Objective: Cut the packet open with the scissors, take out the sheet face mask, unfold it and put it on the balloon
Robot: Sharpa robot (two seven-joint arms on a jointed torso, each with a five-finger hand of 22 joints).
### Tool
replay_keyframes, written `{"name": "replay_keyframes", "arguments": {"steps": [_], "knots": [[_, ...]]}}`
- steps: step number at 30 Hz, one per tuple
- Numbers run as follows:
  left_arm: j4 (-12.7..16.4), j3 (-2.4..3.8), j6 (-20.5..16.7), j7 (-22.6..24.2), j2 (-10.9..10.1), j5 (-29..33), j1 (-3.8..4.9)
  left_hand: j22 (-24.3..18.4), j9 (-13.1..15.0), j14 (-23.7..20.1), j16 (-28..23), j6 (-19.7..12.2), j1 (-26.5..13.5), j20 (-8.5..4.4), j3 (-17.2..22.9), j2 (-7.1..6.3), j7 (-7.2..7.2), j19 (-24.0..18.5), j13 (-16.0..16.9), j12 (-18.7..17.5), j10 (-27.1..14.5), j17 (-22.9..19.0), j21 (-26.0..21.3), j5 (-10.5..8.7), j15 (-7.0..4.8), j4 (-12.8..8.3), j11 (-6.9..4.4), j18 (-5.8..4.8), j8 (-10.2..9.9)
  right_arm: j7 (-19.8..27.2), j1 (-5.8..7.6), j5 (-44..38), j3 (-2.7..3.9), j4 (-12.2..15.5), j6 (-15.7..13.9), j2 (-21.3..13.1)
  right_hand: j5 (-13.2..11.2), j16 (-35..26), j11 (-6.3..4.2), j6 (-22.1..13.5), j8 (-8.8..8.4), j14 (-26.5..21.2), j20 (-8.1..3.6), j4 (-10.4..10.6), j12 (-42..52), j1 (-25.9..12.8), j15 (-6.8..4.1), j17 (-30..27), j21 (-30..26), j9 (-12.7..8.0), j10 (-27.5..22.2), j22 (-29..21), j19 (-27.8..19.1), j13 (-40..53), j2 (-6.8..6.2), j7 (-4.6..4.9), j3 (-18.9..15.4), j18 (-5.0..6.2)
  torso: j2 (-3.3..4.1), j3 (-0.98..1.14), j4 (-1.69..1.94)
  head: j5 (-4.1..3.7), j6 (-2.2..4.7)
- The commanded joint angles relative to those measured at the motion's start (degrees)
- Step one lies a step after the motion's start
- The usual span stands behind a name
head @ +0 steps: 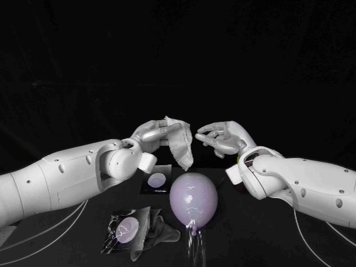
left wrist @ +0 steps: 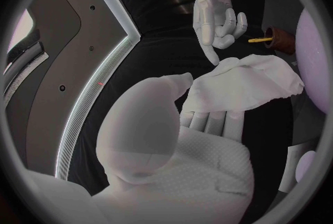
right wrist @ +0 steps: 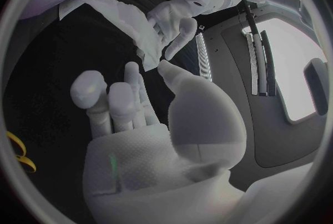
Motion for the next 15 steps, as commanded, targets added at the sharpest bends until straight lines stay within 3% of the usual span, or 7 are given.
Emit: {"name": "replay_keyframes", "arguments": {"steps": [1, 5, 10, 15], "knots": [[0.23, 0.04, 2.36, 0.38, 0.01, -1.14, -0.01, -0.15, -0.61, 0.32, -0.30, 0.15, -4.02, 0.47, -3.10, -1.52, 1.38, 0.25, 0.07, -0.09, -0.60, 0.06, -0.58, 0.06, 0.20, 2.81, -0.03, 0.66, -0.57, -0.92, 0.09, 0.26, 0.05, -0.04, 3.03, -0.03, -0.28, -0.94, 0.36, -0.30, -0.36, -1.16, 0.12, 1.16, -0.49, -1.72, 0.09, -1.20, -1.45, -0.14, -0.36, 3.51, -0.62, -0.55, -0.06, 0.29, -1.58, 0.78, 0.06, 0.00, 0.00, -0.22, -0.16], [0.39, 0.01, 3.02, 0.39, -0.02, -1.64, -0.12, -0.17, -1.29, 0.36, -0.40, 0.27, -9.54, 0.59, -7.38, -2.67, 1.75, 0.26, 0.10, -0.05, -0.96, 0.06, -0.97, 0.14, 0.25, 6.98, 0.02, 0.70, -1.09, -1.49, 0.11, 0.19, 0.05, -0.24, 3.96, 0.04, -0.79, -3.69, 0.85, -0.48, -0.57, -4.42, 0.61, 3.08, -1.51, -2.62, 0.59, -5.16, -5.57, -0.33, -1.97, 2.19, -3.02, -1.93, 0.19, 0.73, -4.10, 1.43, 0.07, -0.03, 0.03, -0.40, -0.25], [0.65, -0.05, 3.88, 0.19, -0.04, -2.70, -0.28, -0.17, -1.75, 0.37, -0.49, 0.77, -11.44, 0.64, -9.75, -2.31, 2.26, 0.28, 0.11, -0.04, -1.14, 0.06, -1.32, 0.15, 0.25, 6.93, 0.00, 0.70, -1.25, -2.24, 0.14, 0.14, 0.05, -1.16, 4.99, 0.43, -0.95, -10.09, 1.71, -0.78, -0.77, -11.96, 1.42, 4.31, -3.92, -1.31, 1.47, -13.97, -10.50, -0.58, -4.62, 0.64, -6.21, -5.02, 0.92, 1.41, -6.87, 2.19, 0.04, -0.08, 0.09, -0.44, -0.04], [0.90, -0.11, 4.38, 0.03, -0.13, -3.53, -0.42, -0.16, -2.12, 0.43, -0.54, 0.97, -10.16, 0.66, -10.56, -2.12, 1.92, 0.29, 0.12, -0.01, -1.17, 0.07, -1.55, 0.15, 0.27, 6.63, 0.04, 0.70, -1.46, -2.68, 0.15, 0.18, 0.05, -1.92, 5.82, 0.92, -1.17, -11.25, 2.34, -1.05, -0.82, -15.14, 2.02, 5.08, -5.60, -0.10, 2.18, -16.07, -14.30, -0.75, -6.15, -0.50, -8.82, -7.70, 1.48, 1.90, -9.09, 2.82, 0.05, -0.06, 0.08, -0.61, 0.12]]}}
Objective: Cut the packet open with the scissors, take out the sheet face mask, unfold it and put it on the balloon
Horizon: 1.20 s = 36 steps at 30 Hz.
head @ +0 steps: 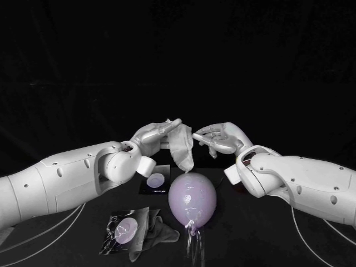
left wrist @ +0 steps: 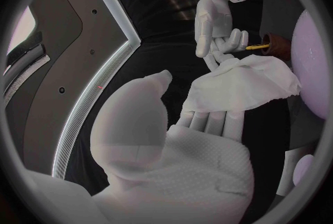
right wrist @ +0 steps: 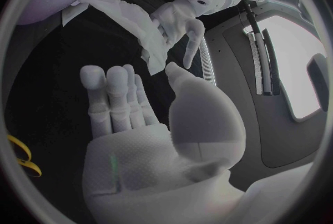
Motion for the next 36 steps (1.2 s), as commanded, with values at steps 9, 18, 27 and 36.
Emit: {"name": "replay_keyframes", "arguments": {"steps": [9, 18, 27, 36], "knots": [[0.63, -0.02, 2.54, 0.42, -0.11, -2.06, -0.17, -0.02, -0.92, 0.45, -0.36, 0.80, -1.82, 0.49, -3.74, 1.36, 1.46, 0.13, 0.09, 0.06, 0.03, 0.10, -0.87, 0.14, 0.06, 0.52, -0.10, 0.81, -0.78, -1.77, 0.07, 0.05, 0.05, -0.94, 4.82, 1.01, -0.46, -1.10, 1.56, -1.15, -0.74, -7.54, 1.77, 1.70, -3.93, 3.28, 1.68, -3.67, -10.70, -0.55, -3.02, -3.80, -8.06, -7.13, 1.52, 1.58, -5.78, 2.12, -0.02, 0.00, -0.05, -0.80, -0.06], [0.75, -0.03, 2.52, 0.55, -0.17, -2.11, -0.22, -0.01, -1.04, 0.54, -0.34, 0.99, -1.89, 0.48, -4.09, 1.72, 1.34, 0.16, 0.10, 0.07, 0.16, 0.12, -0.93, 0.15, 0.03, 0.48, -0.14, 0.82, -0.80, -1.50, 0.08, 0.39, 0.04, 0.13, 8.57, 0.55, -0.63, -0.46, 1.42, -0.16, -0.15, -9.65, 2.01, 3.46, -4.51, 3.38, 1.79, -4.89, -11.50, -0.45, -2.17, -4.23, -9.08, -9.68, 2.08, 1.40, -8.96, 2.19, 0.00, 0.07, -0.06, -0.85, -0.72], [0.92, -0.02, 2.22, 0.64, -0.12, -2.11, -0.24, -0.03, -1.25, 0.57, -0.38, 1.32, -1.19, 0.50, -4.45, 2.22, 1.25, 0.08, 0.09, 0.05, 0.25, 0.12, -1.10, 0.15, 0.03, 0.35, -0.15, 0.80, -0.88, -0.62, 0.08, 1.08, 0.04, 0.47, 9.62, 0.87, -0.63, -3.13, 1.71, 1.40, -0.35, -17.14, 2.85, 4.62, -7.46, 6.57, 2.69, -8.94, -16.79, -0.66, 0.73, -7.67, -13.30, -15.21, 3.81, 1.44, -13.90, 2.17, 0.02, 0.04, -0.06, -0.94, -1.03], [0.97, -0.02, 1.91, 0.92, -0.02, -2.12, -0.24, -0.06, -1.47, 0.60, -0.41, 1.66, -0.46, 0.56, -4.89, 2.49, 1.16, -0.20, 0.09, 0.05, 0.39, 0.12, -1.38, 0.15, 0.04, 0.31, -0.20, 0.78, -0.98, -1.37, 0.09, 0.42, 0.04, 0.41, 8.04, 1.37, -0.68, -0.82, -0.87, 6.02, 0.81, -14.33, 1.38, 0.34, -7.59, 17.04, 0.48, -11.28, -16.84, -0.49, 7.84, -8.78, -10.23, -18.26, 7.86, -1.17, -11.29, 2.54, -0.01, 0.00, -0.04, -1.06, -1.40]]}}
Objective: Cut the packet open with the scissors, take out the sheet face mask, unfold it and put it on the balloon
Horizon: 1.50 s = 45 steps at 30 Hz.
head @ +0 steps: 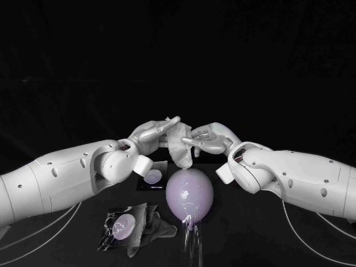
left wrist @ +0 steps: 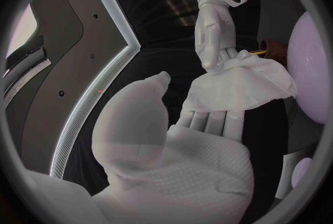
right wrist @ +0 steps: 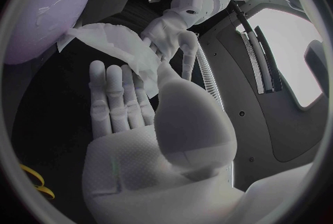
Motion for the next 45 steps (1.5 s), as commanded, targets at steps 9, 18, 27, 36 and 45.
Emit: {"name": "replay_keyframes", "arguments": {"steps": [9, 18, 27, 36, 45], "knots": [[0.10, 0.09, 0.24, 0.82, 0.16, -0.26, 0.06, -0.07, -0.18, 0.27, -0.32, 0.52, 0.76, 0.16, -0.54, 0.44, 1.02, -0.24, 0.06, 0.06, 0.48, -0.11, -0.37, 0.15, -0.29, -0.01, -0.29, 0.89, -0.36, 0.86, 0.03, -0.92, 0.04, 0.63, -3.86, 0.19, -0.17, 3.70, -4.26, 7.02, 3.35, 5.69, -3.24, -2.84, 0.30, 7.07, -3.68, -1.17, 3.10, 0.92, 9.36, 1.63, 4.52, -1.54, 1.74, -4.28, 6.44, 0.91, 0.00, 0.03, 0.02, -0.14, -0.36], [0.09, 0.09, -0.44, 0.64, 0.17, -1.45, 0.06, -0.08, -0.40, 0.14, -0.44, 1.05, 1.33, 0.20, -1.16, 0.52, 0.99, -0.46, 0.06, 0.06, 0.66, -0.15, -0.60, 0.14, -0.40, 0.02, -0.61, 0.88, -0.41, 1.98, 0.03, -0.20, 0.04, 1.30, -7.01, -0.05, -0.22, 6.67, -6.25, 8.37, 7.77, 9.81, -5.52, -4.17, 0.47, 5.45, -5.76, -1.55, 12.54, 3.60, 15.20, 7.15, 9.27, -1.17, -0.64, -6.27, 15.88, -0.23, -0.02, 0.05, -0.03, -0.21, -0.73], [-0.24, 0.07, -2.03, 0.82, 0.20, -1.74, 0.06, -0.10, -0.93, 0.66, -0.23, 2.01, 2.32, 0.52, -2.55, 0.87, 1.26, -1.80, 0.04, 0.04, 0.94, -0.03, -1.47, 0.14, -0.31, 0.04, -0.32, 0.80, -0.66, 2.62, 0.03, 0.84, 0.05, 2.36, -8.18, -0.75, -0.17, 7.47, -6.51, 7.53, 10.67, 10.53, -5.86, -5.35, 0.11, 1.48, -6.06, -2.09, 15.80, 5.45, 16.77, 9.48, 10.01, -0.46, -3.45, -6.50, 23.52, -0.61, 0.00, 0.06, -0.04, -0.32, -1.17], [-0.64, -0.33, -3.60, -0.66, 0.54, -1.83, 0.07, 0.13, -1.40, 1.18, 0.03, 2.43, 3.82, 0.39, -3.44, 1.04, 1.58, -1.22, 0.03, 0.03, 1.04, 0.13, -1.14, 0.14, -0.47, -0.07, -0.45, 0.93, -1.00, 2.72, 0.05, 1.70, 0.09, 3.48, -8.03, -0.99, -0.19, 7.84, -6.60, 6.97, 12.15, 10.77, -5.96, -6.66, -0.06, -1.15, -6.16, -2.42, 16.85, 6.34, 17.24, 10.39, 10.19, 0.12, -4.66, -6.60, 27.35, -0.72, 0.04, 0.03, 0.00, -0.38, -1.45], [-1.20, -0.72, -4.77, -2.31, 1.00, -1.88, 0.07, 0.11, -2.03, 3.45, 1.49, 3.49, 7.31, 0.11, -4.45, 1.38, 2.63, -0.61, 0.10, 0.25, 1.85, 0.80, -0.85, 0.14, -1.25, -0.15, -1.16, 0.92, -1.23, 2.48, 1.14, 2.04, 0.19, 4.67, -6.38, -1.11, -0.19, 7.87, -6.57, 6.78, 12.44, 10.71, -5.96, -7.00, -0.17, -1.86, -6.14, -2.51, 16.66, 6.50, 17.19, 10.45, 9.97, 0.24, -4.96, -6.59, 27.99, -0.69, -0.04, 0.00, -0.02, -0.36, -1.79]]}}
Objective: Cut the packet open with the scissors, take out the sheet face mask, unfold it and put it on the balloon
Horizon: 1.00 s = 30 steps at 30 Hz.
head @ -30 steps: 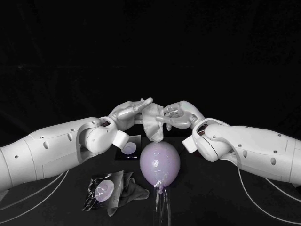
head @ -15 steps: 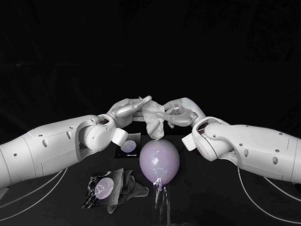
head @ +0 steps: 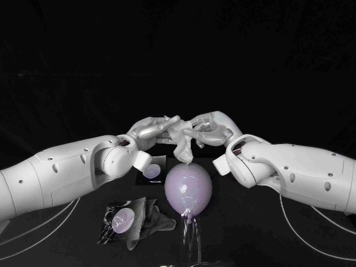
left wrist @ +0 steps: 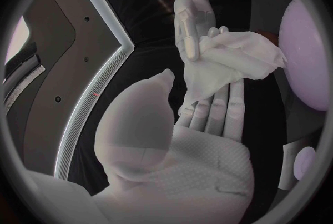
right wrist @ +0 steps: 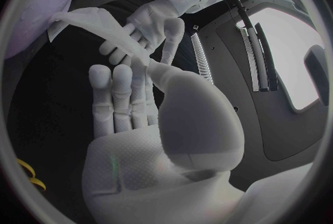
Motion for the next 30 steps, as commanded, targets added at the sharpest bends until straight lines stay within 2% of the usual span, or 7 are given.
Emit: {"name": "replay_keyframes", "arguments": {"steps": [1, 12, 21, 23, 26, 27, 30], "knots": [[-0.19, -0.01, -1.29, -1.13, 0.33, -0.22, 0.07, -0.05, -0.19, 1.48, 1.06, 0.76, 1.16, -0.08, -0.66, -0.08, 2.14, 0.11, 0.09, 0.09, 0.65, 0.40, 0.17, 0.14, -0.35, 0.02, -0.37, 0.39, -0.24, 0.74, 0.45, 0.34, 0.09, 0.48, 1.64, -0.05, 0.13, 0.32, -0.13, -0.36, 0.28, 0.27, 0.00, -0.01, -0.27, -0.48, -0.08, -0.08, -0.01, 0.70, 0.36, 1.55, 0.12, 0.10, 0.00, -0.03, 0.28, -0.72, -0.04, -0.03, 0.03, 0.04, -0.09], [-0.78, -0.23, -0.90, -2.07, 0.69, -0.29, 0.07, -0.14, -0.57, 1.44, 1.16, 1.25, 1.37, 0.20, -2.10, -0.23, 1.79, -0.84, 0.09, 0.14, 0.98, 0.54, -0.33, 0.13, -0.35, 0.24, -0.37, 0.30, -0.37, 0.50, 1.83, 0.81, 0.30, 0.54, 2.31, -0.14, 0.14, 0.32, -0.14, -0.37, 0.33, 0.26, 0.00, -0.05, -0.28, -0.59, -0.07, -0.10, 0.05, 0.73, 0.37, 1.58, 0.13, 0.12, 0.00, -0.04, 0.39, -0.73, -0.02, -0.02, 0.03, 0.12, -0.23], [-1.16, -1.00, 2.60, -3.39, 1.11, 1.06, -0.05, -0.18, -1.14, 0.34, 0.60, 1.49, -1.69, 0.55, -5.61, 0.33, 1.80, -2.34, 0.12, 0.48, 2.14, 0.44, -1.01, 0.12, -0.21, 0.35, -0.50, 0.14, -0.58, 0.29, 3.16, 1.91, 0.43, -0.43, 2.65, 0.34, 0.14, 0.34, -0.16, -0.38, 0.40, 0.26, 0.00, -0.17, -0.28, -0.65, -0.08, -0.11, 0.32, 0.76, 0.40, 1.68, 0.27, 0.15, 0.00, -0.06, 0.55, -0.78, -0.02, -0.02, 0.00, 0.13, -0.37], [-1.20, -1.12, 3.66, -3.66, 1.20, 1.98, -0.16, -0.21, -1.29, -0.11, 0.31, 1.51, -4.40, 0.66, -7.21, 1.05, 1.77, -3.25, 0.04, 0.19, 1.86, 0.36, -1.40, 0.13, -0.05, 0.41, -0.35, -0.01, -0.61, 0.30, 3.32, 2.05, 0.45, -0.47, 2.67, 0.39, 0.14, 0.34, -0.16, -0.38, 0.40, 0.26, 0.00, -0.17, -0.28, -0.65, -0.08, -0.11, 0.32, 0.76, 0.40, 1.68, 0.27, 0.15, 0.00, -0.06, 0.55, -0.78, -0.01, -0.03, 0.00, 0.12, -0.33], [-1.29, -1.22, 5.09, -3.76, 1.33, 3.42, -0.33, -0.15, -1.53, -0.41, 0.08, 1.48, -9.53, 0.74, -10.00, 2.68, 3.10, -4.26, 0.04, 0.03, 1.60, 0.31, -1.61, 0.10, -0.02, 0.49, -0.38, -0.17, -0.66, 0.33, 3.47, 2.26, 0.49, -0.63, 2.62, 0.48, 0.14, 0.35, -0.18, -0.39, 0.45, 0.27, 0.00, -0.27, -0.29, -0.71, -0.09, -0.13, 0.39, 0.79, 0.43, 1.72, 0.29, 0.17, -0.01, -0.07, 0.67, -0.79, 0.00, -0.04, 0.00, 0.02, -0.38], [-1.31, -1.24, 5.49, -3.78, 1.35, 3.84, -0.38, -0.15, -1.66, -0.72, -0.14, 1.51, -12.55, 0.76, -11.74, 3.97, 3.06, -5.16, 0.04, 0.00, 1.44, 0.26, -1.71, 0.11, 0.13, 0.53, -0.30, -0.41, -0.58, 0.34, 3.51, 2.33, 0.50, -0.70, 2.59, 0.52, 0.14, 0.35, -0.18, -0.39, 0.45, 0.27, 0.00, -0.27, -0.29, -0.71, -0.09, -0.13, 0.39, 0.79, 0.43, 1.72, 0.29, 0.17, -0.01, -0.07, 0.67, -0.79, 0.00, -0.04, 0.00, 0.02, -0.38], [-1.38, -1.29, 6.82, -3.74, 1.41, 5.18, -0.49, -0.13, -1.82, -1.23, -0.44, 1.44, -15.28, 0.81, -13.69, 4.65, 3.60, -5.93, 0.01, -0.09, 0.94, 0.18, -1.70, 0.09, 0.32, 0.48, -0.10, -0.66, -0.55, 0.38, 3.59, 2.57, 0.54, -1.02, 2.40, 0.63, 0.14, 0.35, -0.18, -0.39, 0.45, 0.27, 0.00, -0.27, -0.29, -0.71, -0.09, -0.13, 0.39, 0.79, 0.43, 1.72, 0.29, 0.17, -0.01, -0.07, 0.67, -0.79, -0.02, -0.02, 0.02, 0.08, -0.43]]}}
